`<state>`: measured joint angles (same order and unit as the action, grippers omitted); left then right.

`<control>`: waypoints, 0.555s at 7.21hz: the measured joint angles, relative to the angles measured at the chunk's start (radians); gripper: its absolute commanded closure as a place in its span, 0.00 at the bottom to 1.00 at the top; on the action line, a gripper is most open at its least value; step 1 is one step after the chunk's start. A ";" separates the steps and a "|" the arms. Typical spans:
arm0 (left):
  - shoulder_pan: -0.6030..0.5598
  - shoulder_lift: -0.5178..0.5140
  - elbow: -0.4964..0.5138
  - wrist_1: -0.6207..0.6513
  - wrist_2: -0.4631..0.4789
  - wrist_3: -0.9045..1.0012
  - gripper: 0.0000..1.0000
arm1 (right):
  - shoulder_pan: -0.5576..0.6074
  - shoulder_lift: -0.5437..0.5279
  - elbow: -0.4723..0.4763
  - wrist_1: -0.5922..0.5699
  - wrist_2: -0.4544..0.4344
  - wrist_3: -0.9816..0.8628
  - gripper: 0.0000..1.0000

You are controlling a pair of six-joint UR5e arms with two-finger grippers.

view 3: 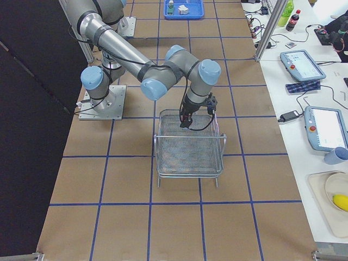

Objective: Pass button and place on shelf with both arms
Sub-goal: 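Lower the red button onto the mesh shelf and open the right gripper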

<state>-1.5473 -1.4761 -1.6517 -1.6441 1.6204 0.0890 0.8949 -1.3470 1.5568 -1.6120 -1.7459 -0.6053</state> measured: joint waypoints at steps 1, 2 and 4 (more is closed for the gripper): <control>-0.002 0.002 -0.003 0.000 0.001 0.001 0.00 | 0.004 -0.019 -0.007 0.008 0.003 0.003 0.00; -0.004 0.002 -0.007 0.001 0.002 0.000 0.00 | 0.012 -0.054 -0.011 0.014 0.034 0.004 0.00; -0.005 0.003 -0.015 0.008 0.000 0.000 0.00 | 0.061 -0.135 -0.012 0.021 0.123 0.003 0.00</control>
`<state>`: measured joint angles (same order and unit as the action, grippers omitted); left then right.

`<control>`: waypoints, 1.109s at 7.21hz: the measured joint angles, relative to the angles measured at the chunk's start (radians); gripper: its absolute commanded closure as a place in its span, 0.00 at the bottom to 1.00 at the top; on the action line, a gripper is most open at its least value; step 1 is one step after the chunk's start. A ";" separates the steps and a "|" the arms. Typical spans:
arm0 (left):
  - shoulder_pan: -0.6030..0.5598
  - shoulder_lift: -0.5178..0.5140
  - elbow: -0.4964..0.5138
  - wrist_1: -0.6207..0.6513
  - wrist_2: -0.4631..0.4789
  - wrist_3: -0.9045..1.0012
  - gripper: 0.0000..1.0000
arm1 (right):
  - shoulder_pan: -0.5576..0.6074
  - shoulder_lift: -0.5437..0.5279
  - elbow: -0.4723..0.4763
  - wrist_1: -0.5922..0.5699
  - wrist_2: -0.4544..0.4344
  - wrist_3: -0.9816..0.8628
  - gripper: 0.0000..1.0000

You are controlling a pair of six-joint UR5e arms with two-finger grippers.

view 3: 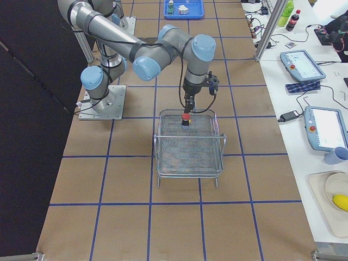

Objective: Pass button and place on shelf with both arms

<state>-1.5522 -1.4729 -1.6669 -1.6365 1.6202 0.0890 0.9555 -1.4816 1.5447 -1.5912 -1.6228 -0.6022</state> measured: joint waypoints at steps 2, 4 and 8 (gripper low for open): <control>0.000 0.000 -0.002 0.002 -0.001 0.000 0.00 | 0.138 -0.073 -0.006 -0.006 0.016 0.005 0.00; 0.000 0.000 -0.002 0.004 -0.001 0.000 0.00 | 0.316 -0.106 -0.045 -0.002 0.023 0.052 0.00; 0.001 0.000 -0.002 0.008 -0.001 -0.001 0.00 | 0.640 -0.113 -0.091 -0.001 0.032 0.513 0.00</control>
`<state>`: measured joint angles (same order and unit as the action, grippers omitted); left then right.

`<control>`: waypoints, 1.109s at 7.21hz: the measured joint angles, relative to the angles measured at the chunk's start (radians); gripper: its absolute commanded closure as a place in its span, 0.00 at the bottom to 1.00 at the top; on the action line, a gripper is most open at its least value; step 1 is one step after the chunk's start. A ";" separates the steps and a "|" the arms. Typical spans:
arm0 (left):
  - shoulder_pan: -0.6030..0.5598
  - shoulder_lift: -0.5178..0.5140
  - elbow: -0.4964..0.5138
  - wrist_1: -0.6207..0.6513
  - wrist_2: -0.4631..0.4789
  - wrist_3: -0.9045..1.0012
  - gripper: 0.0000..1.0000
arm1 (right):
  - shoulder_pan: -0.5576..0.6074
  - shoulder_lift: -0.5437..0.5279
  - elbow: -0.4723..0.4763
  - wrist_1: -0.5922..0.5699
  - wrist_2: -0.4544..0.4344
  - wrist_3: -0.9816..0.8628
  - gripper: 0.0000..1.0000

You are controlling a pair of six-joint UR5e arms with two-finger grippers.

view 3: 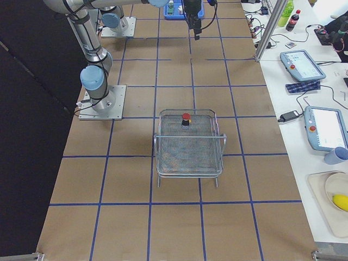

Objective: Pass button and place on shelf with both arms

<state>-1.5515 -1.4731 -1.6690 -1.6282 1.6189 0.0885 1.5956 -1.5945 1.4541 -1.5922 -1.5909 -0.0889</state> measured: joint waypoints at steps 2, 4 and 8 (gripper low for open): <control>0.001 0.000 0.000 0.001 0.000 -0.001 0.00 | 0.027 0.004 0.009 0.001 0.003 0.117 0.00; 0.001 0.000 0.000 0.003 -0.001 -0.001 0.00 | 0.022 0.000 0.043 0.005 0.001 0.158 0.00; 0.001 0.000 0.000 0.005 -0.003 -0.005 0.00 | 0.018 -0.002 0.077 0.005 0.001 0.165 0.00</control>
